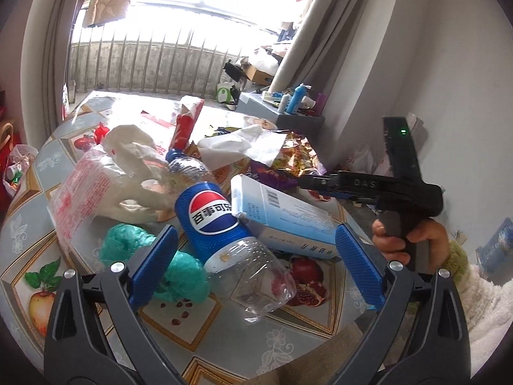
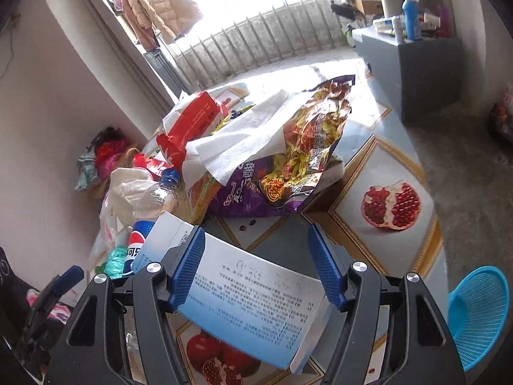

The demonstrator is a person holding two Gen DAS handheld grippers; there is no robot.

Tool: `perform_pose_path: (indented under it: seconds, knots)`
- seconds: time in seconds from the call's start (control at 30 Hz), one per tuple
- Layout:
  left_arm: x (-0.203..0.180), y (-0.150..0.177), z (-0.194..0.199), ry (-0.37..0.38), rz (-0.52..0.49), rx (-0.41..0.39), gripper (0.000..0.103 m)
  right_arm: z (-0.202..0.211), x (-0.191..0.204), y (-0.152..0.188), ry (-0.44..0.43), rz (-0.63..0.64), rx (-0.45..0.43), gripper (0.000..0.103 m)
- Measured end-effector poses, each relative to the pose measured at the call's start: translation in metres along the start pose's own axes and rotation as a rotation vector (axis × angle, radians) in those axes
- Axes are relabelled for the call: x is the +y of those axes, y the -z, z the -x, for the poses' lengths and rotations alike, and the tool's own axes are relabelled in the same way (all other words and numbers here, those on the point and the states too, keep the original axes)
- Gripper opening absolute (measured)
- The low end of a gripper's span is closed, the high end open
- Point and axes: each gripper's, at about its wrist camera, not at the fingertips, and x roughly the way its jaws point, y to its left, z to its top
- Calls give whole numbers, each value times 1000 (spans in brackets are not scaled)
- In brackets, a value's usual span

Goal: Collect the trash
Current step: 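Reach the right gripper to the white-blue paper box and grasp it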

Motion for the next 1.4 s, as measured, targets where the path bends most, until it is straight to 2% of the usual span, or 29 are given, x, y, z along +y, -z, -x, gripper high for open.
perform_pose_path:
  seconds: [0.03,0.1,0.37,0.43,0.5,0.53,0.57,0.6,0.7,0.77,0.9,1.0,1.1,1.23,1.4]
  knots:
    - [-3,0,-2,11,-6,2,93,-8,-6,0,-22,-24,36,65]
    - [-9,-1,-9,33,-22,19,79,-18,-18,6,-58,-68,110,65]
    - [-21,3,-25,66,-33,87,62,14,-38,66,-188,-181,239,66]
    - [-22,4,-27,69,-28,102,59,25,-31,77,-176,-153,246,66]
    - [-22,5,-26,63,-24,110,56,37,-20,79,-127,-87,209,67]
    - [-21,5,-24,55,-21,110,56,41,-14,78,-95,-52,187,69]
    - [-20,4,-22,45,-20,108,56,43,-8,76,-55,-10,159,76]
    - [-19,4,-19,30,-18,106,56,44,-2,74,-34,19,141,81]
    - [-12,2,-12,-37,-4,107,56,39,17,63,5,143,127,90]
    - [-3,2,-6,-78,20,112,56,25,33,61,13,254,152,92]
    - [19,-1,12,-151,73,101,56,3,52,72,89,368,213,92]
    - [33,-7,29,-213,80,62,56,-1,49,81,140,352,239,90]
    - [45,-15,38,-266,78,32,56,1,35,87,162,272,243,83]
    - [60,-25,37,-358,44,3,56,7,20,85,190,168,204,82]
    - [73,-22,5,-501,-90,71,56,8,11,79,214,103,191,82]
